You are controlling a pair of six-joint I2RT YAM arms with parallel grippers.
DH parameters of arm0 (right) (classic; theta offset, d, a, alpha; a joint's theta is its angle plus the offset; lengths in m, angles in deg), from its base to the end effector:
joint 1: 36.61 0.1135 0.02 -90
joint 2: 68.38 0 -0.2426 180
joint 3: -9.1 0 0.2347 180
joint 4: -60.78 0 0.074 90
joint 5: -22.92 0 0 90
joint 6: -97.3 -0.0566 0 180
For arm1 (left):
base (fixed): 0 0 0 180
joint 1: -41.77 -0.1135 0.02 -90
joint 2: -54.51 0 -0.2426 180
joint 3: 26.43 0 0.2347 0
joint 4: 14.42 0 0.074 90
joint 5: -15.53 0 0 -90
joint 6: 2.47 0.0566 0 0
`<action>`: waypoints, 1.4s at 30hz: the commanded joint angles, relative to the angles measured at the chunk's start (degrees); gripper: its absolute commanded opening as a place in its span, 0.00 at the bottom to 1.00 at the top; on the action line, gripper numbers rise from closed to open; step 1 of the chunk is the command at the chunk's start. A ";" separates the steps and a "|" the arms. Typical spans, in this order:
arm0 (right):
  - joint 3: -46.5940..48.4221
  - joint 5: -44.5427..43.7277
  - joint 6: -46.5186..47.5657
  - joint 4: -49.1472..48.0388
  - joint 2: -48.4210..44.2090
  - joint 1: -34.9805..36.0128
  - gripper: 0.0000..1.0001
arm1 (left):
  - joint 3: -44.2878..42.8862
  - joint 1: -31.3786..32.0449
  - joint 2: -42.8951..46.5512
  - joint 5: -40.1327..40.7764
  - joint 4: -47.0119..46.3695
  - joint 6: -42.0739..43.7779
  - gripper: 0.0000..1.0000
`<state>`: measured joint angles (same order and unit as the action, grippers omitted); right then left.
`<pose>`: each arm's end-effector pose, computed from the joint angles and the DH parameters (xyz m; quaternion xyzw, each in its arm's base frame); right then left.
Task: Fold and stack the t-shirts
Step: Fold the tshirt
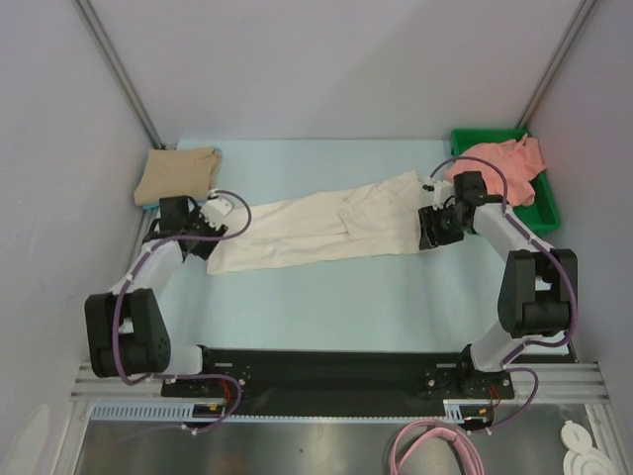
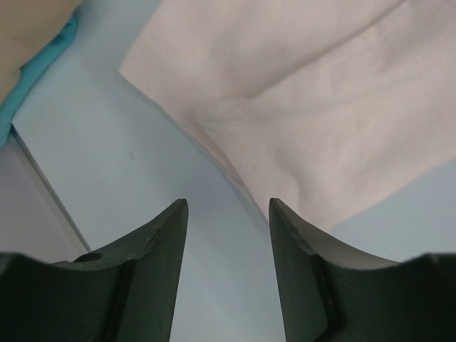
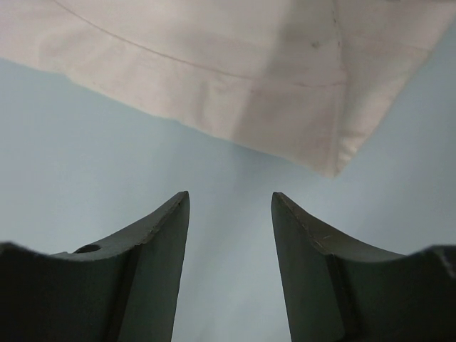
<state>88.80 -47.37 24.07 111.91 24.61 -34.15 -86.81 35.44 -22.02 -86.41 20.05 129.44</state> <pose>0.3149 0.0326 0.1870 -0.1978 0.9410 0.1384 0.2372 0.2707 0.0182 0.1841 0.3195 0.8809 0.0476 0.3459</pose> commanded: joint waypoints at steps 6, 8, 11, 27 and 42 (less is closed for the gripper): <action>-0.46 -0.63 1.07 0.42 -1.32 -2.02 0.55 | -14.98 -0.44 -16.09 3.95 -6.91 -5.25 0.55; -0.72 -0.54 1.15 0.25 -0.53 -3.76 0.55 | -18.57 -1.14 -20.48 3.34 -6.83 -7.36 0.54; -0.64 -0.63 1.16 -0.37 0.43 -4.13 0.55 | -24.11 -2.19 -26.29 2.55 -5.26 -10.52 0.52; -0.19 0.69 0.89 -0.98 1.84 -5.27 0.55 | -35.12 -4.22 -38.78 -0.62 2.05 -11.41 0.34; 0.68 -4.15 -1.48 -1.16 4.30 -5.36 0.54 | -32.13 -4.40 -38.08 -1.06 0.47 -10.53 0.00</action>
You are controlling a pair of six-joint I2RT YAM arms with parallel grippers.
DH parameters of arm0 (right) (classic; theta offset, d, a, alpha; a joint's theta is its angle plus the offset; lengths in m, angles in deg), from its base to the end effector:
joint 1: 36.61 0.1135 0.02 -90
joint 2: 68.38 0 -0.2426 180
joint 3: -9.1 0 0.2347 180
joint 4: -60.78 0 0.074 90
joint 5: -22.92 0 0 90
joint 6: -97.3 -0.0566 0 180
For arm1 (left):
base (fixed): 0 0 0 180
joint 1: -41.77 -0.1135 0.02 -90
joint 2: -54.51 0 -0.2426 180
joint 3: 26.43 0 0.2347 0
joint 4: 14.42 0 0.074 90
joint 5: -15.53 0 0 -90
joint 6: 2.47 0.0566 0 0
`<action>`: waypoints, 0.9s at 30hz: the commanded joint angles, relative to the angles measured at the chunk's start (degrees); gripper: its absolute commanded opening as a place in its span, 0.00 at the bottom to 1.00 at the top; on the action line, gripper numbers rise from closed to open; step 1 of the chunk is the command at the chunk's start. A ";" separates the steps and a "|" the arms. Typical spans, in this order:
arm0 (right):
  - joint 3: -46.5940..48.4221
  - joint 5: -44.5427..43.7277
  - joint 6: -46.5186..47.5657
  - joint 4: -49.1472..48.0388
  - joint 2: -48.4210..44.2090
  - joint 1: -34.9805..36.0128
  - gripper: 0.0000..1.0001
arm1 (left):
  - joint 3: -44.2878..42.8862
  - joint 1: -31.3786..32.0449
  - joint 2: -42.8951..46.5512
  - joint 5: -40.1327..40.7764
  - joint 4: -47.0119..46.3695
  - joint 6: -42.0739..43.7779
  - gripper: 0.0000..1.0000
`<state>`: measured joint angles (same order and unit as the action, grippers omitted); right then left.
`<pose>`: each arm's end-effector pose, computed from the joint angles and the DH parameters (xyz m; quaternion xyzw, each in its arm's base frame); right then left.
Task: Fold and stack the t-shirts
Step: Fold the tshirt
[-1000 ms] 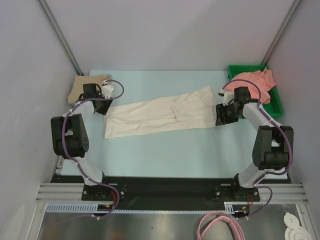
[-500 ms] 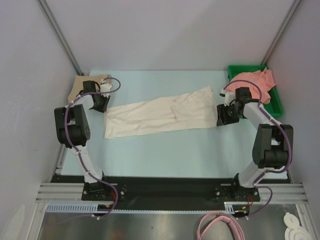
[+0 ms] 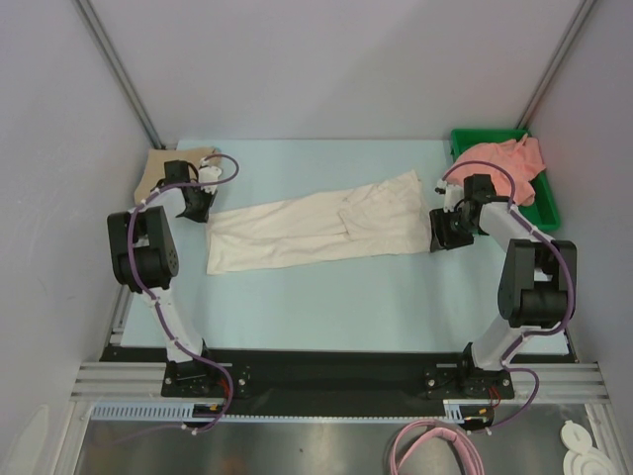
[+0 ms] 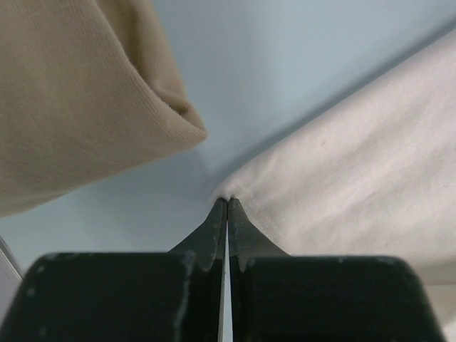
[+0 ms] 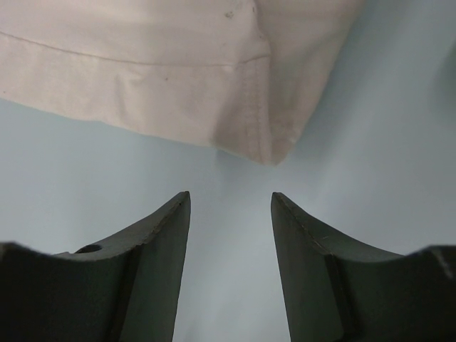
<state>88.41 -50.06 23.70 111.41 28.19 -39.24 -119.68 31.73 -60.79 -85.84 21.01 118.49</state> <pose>0.3205 0.0019 0.1662 -0.1445 0.9602 0.1119 0.2110 0.4065 0.0606 0.1355 0.2007 0.9344 0.0085 0.2943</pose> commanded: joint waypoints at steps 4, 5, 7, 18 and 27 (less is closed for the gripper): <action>2.66 -1.11 -1.20 -0.83 3.09 -0.27 0.54 | 1.62 -0.68 1.40 -1.72 -0.76 0.77 0.00; 3.09 -1.02 -1.37 -0.83 3.70 -0.27 0.54 | 1.79 -0.68 1.49 -1.72 -0.76 0.77 0.00; 4.32 -0.76 -1.46 -0.83 5.19 -0.27 0.49 | 1.97 -0.77 1.84 -1.72 -0.76 0.77 0.00; 9.24 -4.00 0.82 -2.94 11.09 -0.27 0.00 | 5.39 -1.03 4.47 -0.23 -0.85 0.68 0.01; 23.29 -7.26 1.44 -1.54 21.97 -0.27 0.00 | 14.27 -1.65 13.51 1.79 -1.72 1.29 0.01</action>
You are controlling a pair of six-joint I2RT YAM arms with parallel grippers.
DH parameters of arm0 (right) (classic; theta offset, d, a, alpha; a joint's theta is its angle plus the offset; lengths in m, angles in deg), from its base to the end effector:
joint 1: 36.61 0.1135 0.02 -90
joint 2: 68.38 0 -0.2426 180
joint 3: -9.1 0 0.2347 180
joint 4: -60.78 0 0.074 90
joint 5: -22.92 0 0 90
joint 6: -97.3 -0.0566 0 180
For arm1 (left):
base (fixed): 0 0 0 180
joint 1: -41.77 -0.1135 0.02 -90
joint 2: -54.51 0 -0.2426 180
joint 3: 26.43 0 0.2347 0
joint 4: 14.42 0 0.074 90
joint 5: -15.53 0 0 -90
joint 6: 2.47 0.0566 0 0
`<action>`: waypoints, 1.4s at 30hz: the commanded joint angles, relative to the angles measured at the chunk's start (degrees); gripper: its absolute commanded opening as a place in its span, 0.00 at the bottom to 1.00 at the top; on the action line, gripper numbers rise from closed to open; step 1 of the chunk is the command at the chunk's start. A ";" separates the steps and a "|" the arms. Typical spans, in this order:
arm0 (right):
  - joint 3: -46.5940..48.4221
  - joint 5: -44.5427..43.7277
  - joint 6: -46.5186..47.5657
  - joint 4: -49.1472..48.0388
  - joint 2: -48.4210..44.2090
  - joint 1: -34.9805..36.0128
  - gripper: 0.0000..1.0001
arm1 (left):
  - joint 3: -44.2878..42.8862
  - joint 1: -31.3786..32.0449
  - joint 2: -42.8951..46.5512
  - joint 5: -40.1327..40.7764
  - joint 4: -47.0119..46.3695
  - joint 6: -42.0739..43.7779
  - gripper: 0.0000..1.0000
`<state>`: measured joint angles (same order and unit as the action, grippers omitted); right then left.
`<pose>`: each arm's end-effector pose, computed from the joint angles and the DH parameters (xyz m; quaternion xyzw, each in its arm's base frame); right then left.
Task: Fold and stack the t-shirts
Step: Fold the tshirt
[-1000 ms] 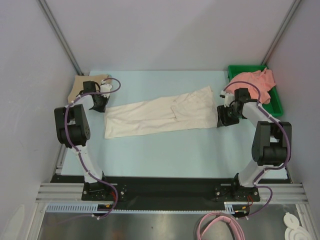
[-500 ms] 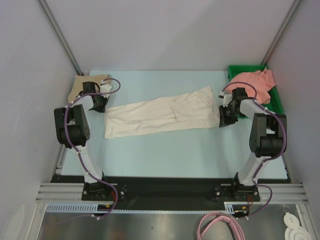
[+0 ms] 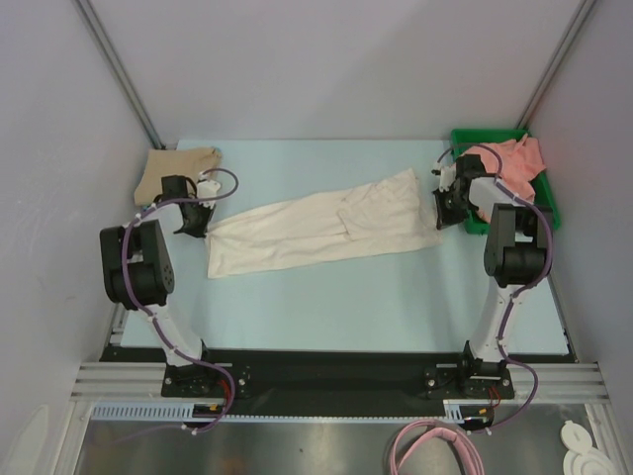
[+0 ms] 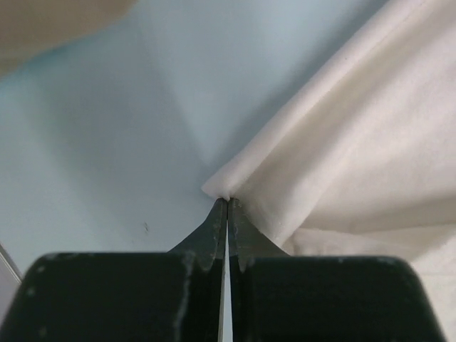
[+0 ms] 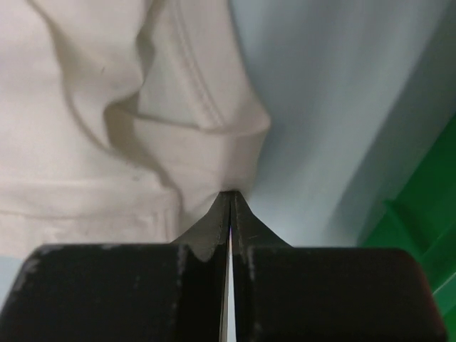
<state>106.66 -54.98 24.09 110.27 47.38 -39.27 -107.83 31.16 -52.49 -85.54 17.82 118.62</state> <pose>0.3976 -0.0066 0.1390 -0.1402 0.9657 0.0694 0.2071 0.3672 0.0577 0.1344 0.1963 0.9364 0.0115 0.2906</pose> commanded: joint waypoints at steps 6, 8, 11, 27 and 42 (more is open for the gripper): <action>8.23 -2.87 0.87 0.04 5.44 -0.24 0.00 | 3.66 -2.22 8.56 2.55 2.25 1.87 0.01; 7.44 -2.69 1.04 -0.05 4.74 -0.24 0.00 | 3.74 -2.48 9.09 2.98 2.08 1.96 0.00; 5.08 -1.12 1.13 -1.53 1.76 -0.24 0.14 | 3.57 -2.57 9.26 3.51 1.21 2.31 0.17; 9.90 5.04 1.48 -0.31 2.53 2.48 0.46 | 14.55 4.28 29.65 -8.18 19.21 9.50 0.43; 8.32 5.30 2.27 -0.84 2.97 4.06 0.47 | 19.92 4.20 21.75 -6.59 18.96 12.15 0.34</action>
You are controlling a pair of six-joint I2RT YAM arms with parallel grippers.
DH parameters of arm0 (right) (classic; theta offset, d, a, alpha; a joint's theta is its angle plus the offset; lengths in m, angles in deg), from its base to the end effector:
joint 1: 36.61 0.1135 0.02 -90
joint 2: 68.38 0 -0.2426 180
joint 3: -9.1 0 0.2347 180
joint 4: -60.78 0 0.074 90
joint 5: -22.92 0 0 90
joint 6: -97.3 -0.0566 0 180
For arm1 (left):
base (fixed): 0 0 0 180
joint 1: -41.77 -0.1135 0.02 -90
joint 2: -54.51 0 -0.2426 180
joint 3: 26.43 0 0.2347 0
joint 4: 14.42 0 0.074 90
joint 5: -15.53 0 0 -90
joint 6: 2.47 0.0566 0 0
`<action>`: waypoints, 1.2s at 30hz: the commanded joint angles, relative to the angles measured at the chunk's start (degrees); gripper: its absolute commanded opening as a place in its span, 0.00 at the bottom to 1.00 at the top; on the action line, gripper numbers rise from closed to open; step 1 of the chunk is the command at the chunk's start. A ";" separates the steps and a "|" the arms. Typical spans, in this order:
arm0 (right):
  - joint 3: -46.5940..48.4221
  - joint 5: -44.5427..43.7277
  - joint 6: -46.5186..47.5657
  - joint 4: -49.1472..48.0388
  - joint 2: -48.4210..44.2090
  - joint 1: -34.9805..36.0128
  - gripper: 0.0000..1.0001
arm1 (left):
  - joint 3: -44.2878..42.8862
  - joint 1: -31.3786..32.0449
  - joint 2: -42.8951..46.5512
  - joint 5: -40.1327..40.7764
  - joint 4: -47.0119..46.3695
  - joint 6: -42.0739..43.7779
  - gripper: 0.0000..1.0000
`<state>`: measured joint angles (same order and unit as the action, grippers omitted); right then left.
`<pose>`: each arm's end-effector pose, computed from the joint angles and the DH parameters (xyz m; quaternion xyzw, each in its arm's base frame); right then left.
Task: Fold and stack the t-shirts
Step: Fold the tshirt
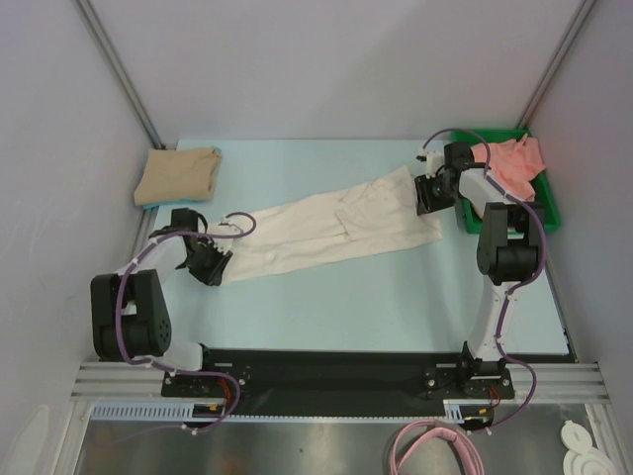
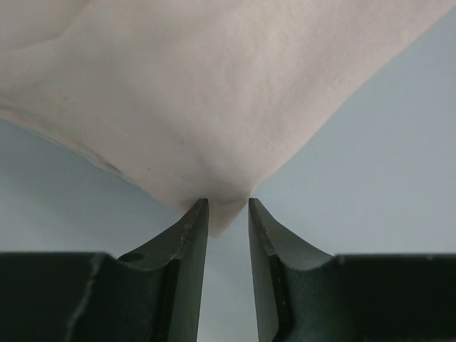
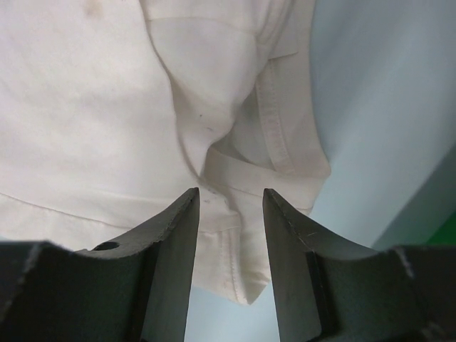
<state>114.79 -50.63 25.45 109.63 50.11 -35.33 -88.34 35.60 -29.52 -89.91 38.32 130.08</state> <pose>0.4250 0.0255 0.1618 -0.1965 0.9399 0.1017 0.2601 0.2460 0.0114 0.1423 0.3235 0.9277 -0.0675 0.1738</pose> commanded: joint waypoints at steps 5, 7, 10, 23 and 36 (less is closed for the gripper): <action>0.36 1.04 1.10 -0.20 0.77 0.04 0.47 | 0.95 -0.24 -1.84 -1.61 -2.60 -0.35 0.34; 0.19 1.22 1.10 -0.21 0.68 0.04 0.47 | 1.30 -0.24 -0.44 -1.17 -2.95 -1.06 0.42; -0.43 1.31 1.18 -0.29 0.60 0.13 0.47 | 2.62 -0.24 4.73 -0.56 -4.09 -1.94 0.50; -1.49 1.66 1.27 -0.55 0.42 0.04 0.47 | 2.45 -0.86 -0.52 0.77 -9.46 -5.80 0.40; -0.70 2.01 1.27 -0.91 1.12 -0.14 0.48 | 3.93 -1.03 -2.19 0.59 -9.28 -6.33 0.00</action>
<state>113.28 -49.58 26.41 109.61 50.22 -35.40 -85.67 34.74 -30.74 -88.18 28.77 123.72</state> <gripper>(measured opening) 0.477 0.067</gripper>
